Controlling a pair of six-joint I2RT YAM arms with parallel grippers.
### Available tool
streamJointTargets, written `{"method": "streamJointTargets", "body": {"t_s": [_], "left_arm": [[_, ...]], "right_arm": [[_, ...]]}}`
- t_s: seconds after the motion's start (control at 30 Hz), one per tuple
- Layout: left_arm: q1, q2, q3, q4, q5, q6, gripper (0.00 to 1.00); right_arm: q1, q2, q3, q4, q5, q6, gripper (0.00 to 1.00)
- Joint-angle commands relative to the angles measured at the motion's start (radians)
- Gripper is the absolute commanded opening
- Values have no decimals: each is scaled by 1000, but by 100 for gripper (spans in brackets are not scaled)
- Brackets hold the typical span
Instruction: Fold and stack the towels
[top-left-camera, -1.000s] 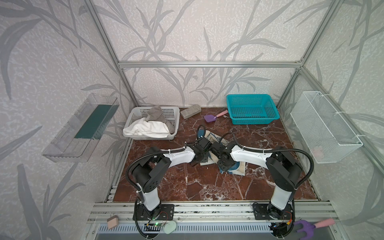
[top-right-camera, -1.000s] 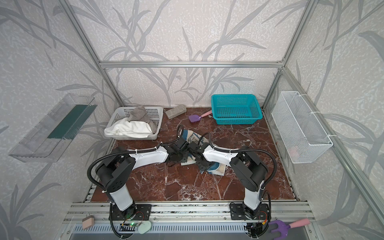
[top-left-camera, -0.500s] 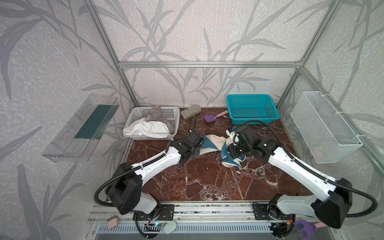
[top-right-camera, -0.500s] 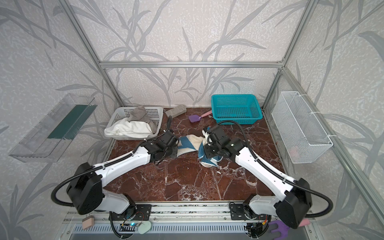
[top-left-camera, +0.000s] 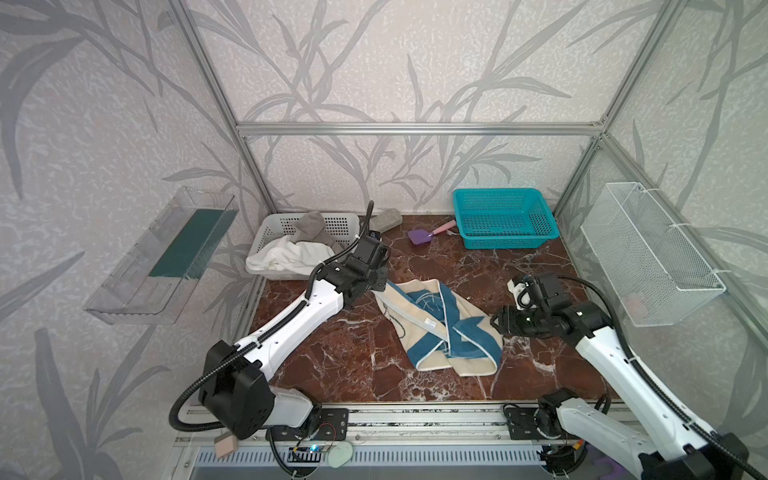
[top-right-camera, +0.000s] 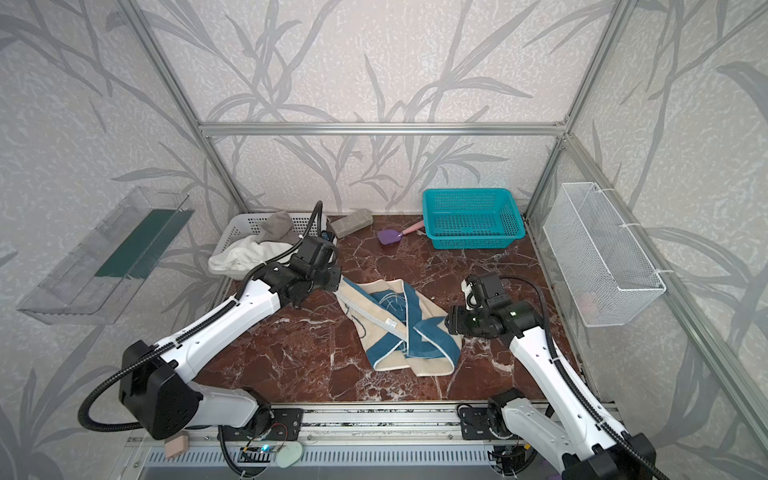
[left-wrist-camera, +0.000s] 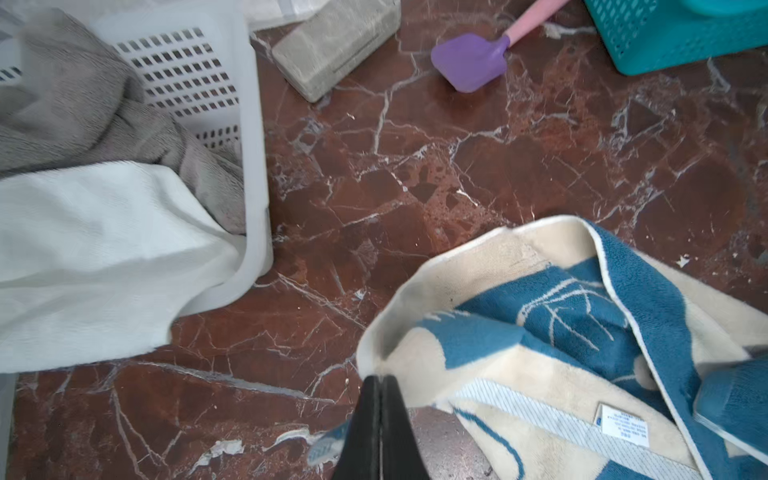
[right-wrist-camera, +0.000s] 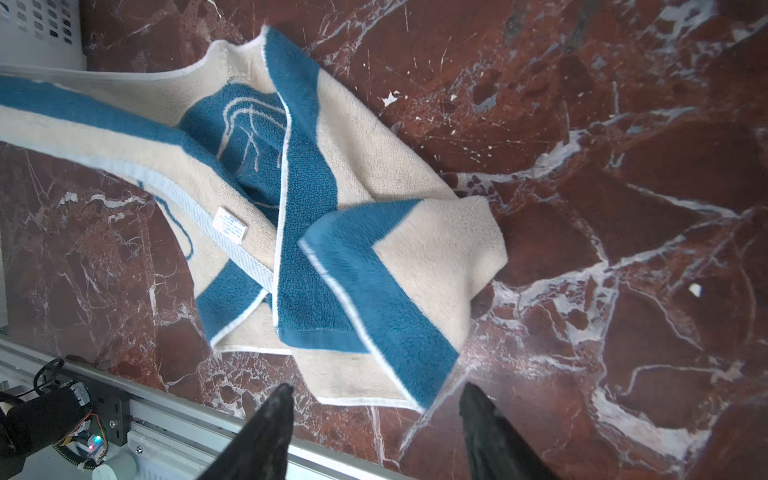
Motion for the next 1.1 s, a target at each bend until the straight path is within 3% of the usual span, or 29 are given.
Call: {"method": "streamJointTargets", "body": {"t_s": [0.0,0.13,0.27,0.37,0.4,0.47,0.57,0.63,0.73,0.83,0.9,0.97,1.07], "left_arm": [[0,-37,-21,-43,24,-9,0],[3,-106,-111,-74,4,-43,0],[19,-171,-207,-149,-27,-93,0],[51,-204,-223,-287,-161,-153,0],[58,-215,-222,-325,-202,-156,4],[63,-241,-214,-360,-229,-148,28],[61,-287,-210,-302,-65,-89,46],[54,-293,-215,-244,57,-115,51],[0,-266,-231,-151,165,-167,52],[-126,-212,-244,-45,183,-194,50],[-190,-168,-260,44,268,-229,47],[-242,-137,-310,183,364,-286,45],[-321,-107,-390,373,411,-339,43]], "right_arm": [[-3,-28,56,-63,71,-3,64],[19,8,83,-61,57,-31,59],[236,78,92,-49,197,-21,53],[335,170,69,-49,215,17,55],[339,201,53,-45,198,29,58],[352,234,15,-13,200,41,61],[365,266,-21,45,210,45,64],[375,297,-11,66,211,42,64],[425,350,31,80,252,45,65],[466,422,53,101,293,73,68],[477,477,55,149,307,86,70],[480,529,63,172,320,95,72],[480,592,84,179,378,97,72]]}}
